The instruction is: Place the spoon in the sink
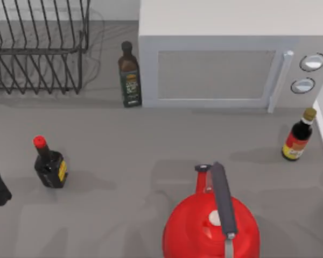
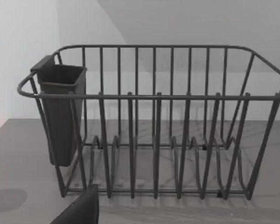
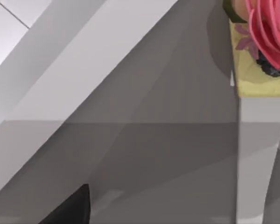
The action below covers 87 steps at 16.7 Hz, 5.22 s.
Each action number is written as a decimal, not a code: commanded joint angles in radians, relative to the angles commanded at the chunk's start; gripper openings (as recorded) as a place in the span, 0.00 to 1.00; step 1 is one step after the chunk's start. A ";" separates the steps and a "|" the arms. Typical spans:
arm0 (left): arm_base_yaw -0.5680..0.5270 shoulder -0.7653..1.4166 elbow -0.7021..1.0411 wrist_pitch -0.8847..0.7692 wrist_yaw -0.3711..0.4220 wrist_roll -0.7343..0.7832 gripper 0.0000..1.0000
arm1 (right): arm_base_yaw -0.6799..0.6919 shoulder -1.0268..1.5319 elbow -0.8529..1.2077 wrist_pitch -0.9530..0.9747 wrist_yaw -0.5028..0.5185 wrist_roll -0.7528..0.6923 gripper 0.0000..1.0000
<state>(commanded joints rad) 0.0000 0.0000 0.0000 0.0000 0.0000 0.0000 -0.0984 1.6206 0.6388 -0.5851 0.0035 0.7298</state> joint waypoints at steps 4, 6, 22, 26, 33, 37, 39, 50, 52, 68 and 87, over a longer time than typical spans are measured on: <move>0.000 0.000 0.000 0.000 0.000 0.000 1.00 | 0.000 0.002 -0.002 0.003 0.000 0.000 1.00; 0.000 0.000 0.000 0.000 0.000 0.000 1.00 | 0.000 0.002 -0.002 0.003 0.000 0.000 0.85; 0.000 0.000 0.000 0.000 0.000 0.000 1.00 | 0.000 0.002 -0.002 0.003 0.000 0.000 0.00; 0.000 0.000 0.000 0.000 0.000 0.000 1.00 | 0.005 -0.067 0.038 -0.085 0.018 -0.005 0.00; 0.000 0.000 0.000 0.000 0.000 0.000 1.00 | 0.005 -0.144 0.183 -0.322 0.019 -0.007 0.00; 0.000 0.000 0.000 0.000 0.000 0.000 1.00 | 0.001 -0.218 0.294 -0.508 0.018 -0.009 0.00; 0.000 0.000 0.000 0.000 0.000 0.000 1.00 | 0.000 -0.240 0.319 -0.539 0.018 -0.012 0.00; 0.000 0.000 0.000 0.000 0.000 0.000 1.00 | -0.010 -0.033 0.539 -0.635 0.019 -0.002 0.00; 0.000 0.000 0.000 0.000 0.000 0.000 1.00 | -0.014 0.094 0.697 -0.692 0.019 -0.002 0.00; 0.000 0.000 0.000 0.000 0.000 0.000 1.00 | -0.057 1.073 2.199 -1.109 0.020 -0.046 0.00; 0.000 0.000 0.000 0.000 0.000 0.000 1.00 | -0.055 0.978 1.817 -0.828 0.018 -0.054 0.00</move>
<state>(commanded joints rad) 0.0000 0.0000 0.0000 0.0000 0.0000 0.0000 -0.1533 2.5982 2.4553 -1.4128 0.0214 0.6759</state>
